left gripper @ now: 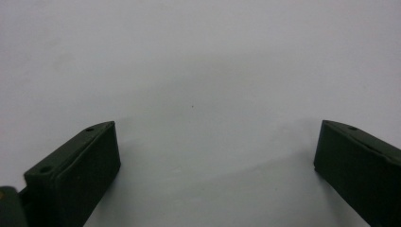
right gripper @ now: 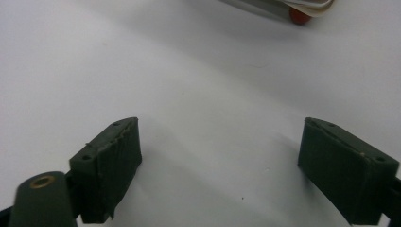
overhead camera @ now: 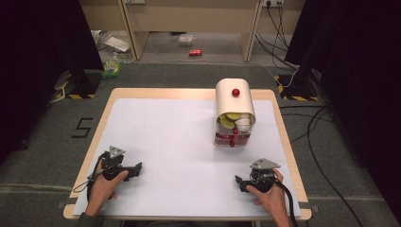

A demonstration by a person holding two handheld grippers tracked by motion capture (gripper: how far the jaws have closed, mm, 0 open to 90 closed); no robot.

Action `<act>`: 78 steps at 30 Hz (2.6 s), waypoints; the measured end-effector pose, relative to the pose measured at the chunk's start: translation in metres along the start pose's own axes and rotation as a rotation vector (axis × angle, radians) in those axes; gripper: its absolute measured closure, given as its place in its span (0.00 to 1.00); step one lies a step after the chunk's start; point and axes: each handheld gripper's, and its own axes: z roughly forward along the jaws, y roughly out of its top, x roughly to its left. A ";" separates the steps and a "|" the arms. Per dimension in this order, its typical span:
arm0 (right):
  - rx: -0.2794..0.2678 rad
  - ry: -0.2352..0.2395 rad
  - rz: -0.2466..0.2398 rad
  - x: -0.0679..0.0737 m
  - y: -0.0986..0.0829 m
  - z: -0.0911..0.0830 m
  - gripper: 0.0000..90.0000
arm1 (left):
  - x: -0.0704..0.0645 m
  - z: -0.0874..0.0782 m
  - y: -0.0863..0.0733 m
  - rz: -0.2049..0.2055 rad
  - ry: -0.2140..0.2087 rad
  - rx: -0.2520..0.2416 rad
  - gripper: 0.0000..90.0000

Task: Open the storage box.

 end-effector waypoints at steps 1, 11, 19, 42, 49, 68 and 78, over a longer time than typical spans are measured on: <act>-0.001 0.000 0.000 0.000 0.000 0.000 0.18 | 0.000 0.000 0.000 0.000 0.000 0.000 0.00; -0.059 0.004 0.009 -0.004 0.003 -0.009 0.27 | 0.000 0.000 0.000 0.000 0.000 0.001 0.00; -0.144 -0.008 0.006 -0.006 0.010 -0.021 0.38 | 0.000 0.000 0.000 -0.001 -0.002 0.001 0.00; -0.308 0.004 -0.061 -0.006 0.071 -0.057 0.59 | 0.000 0.000 0.000 -0.001 -0.002 0.001 0.00; -0.348 0.005 -0.071 -0.006 0.090 -0.065 0.61 | 0.000 0.000 0.000 0.000 -0.002 0.002 0.00; -0.385 0.029 -0.107 -0.005 0.122 -0.056 0.64 | 0.000 0.000 0.000 0.000 -0.002 0.000 0.00; -0.358 0.044 -0.140 -0.004 0.139 -0.047 0.66 | 0.000 0.000 0.000 -0.001 -0.003 -0.001 0.00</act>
